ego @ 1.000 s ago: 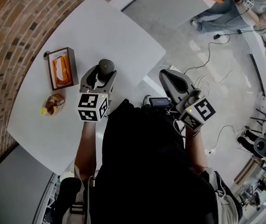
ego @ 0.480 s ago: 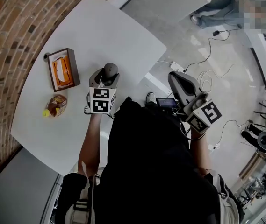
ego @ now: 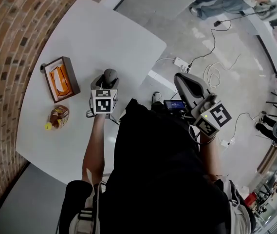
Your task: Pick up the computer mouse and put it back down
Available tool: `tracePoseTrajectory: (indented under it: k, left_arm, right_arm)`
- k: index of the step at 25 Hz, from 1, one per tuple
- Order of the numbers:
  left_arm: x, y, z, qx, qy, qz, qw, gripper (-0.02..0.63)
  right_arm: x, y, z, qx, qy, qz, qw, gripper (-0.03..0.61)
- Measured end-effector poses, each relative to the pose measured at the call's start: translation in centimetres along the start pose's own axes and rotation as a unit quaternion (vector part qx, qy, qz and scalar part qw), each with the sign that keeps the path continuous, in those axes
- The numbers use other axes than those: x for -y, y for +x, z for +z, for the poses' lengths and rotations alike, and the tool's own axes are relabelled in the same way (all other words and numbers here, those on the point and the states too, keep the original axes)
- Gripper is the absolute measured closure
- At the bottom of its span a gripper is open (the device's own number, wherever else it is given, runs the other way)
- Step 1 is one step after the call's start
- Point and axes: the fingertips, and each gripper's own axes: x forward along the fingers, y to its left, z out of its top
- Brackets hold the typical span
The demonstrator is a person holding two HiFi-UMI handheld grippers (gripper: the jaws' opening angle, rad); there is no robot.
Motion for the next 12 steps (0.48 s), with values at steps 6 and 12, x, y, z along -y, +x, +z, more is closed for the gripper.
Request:
tracePoseTrajectory:
  k: [6,12]
  left_arm:
    - [-0.4,1.7,-1.2,-0.025,-0.005,0.001,0.9997,0.316]
    - [-0.5,2.4,-2.0,-0.042,-0.015,0.001,0.999,0.314]
  right_arm:
    - [0.4,-0.7,0.1,0.003,0.003,-0.015,1.0,0.56]
    - [1.3,-1.7,0.3,0.002,0.01,-0.036,0.999,0.56]
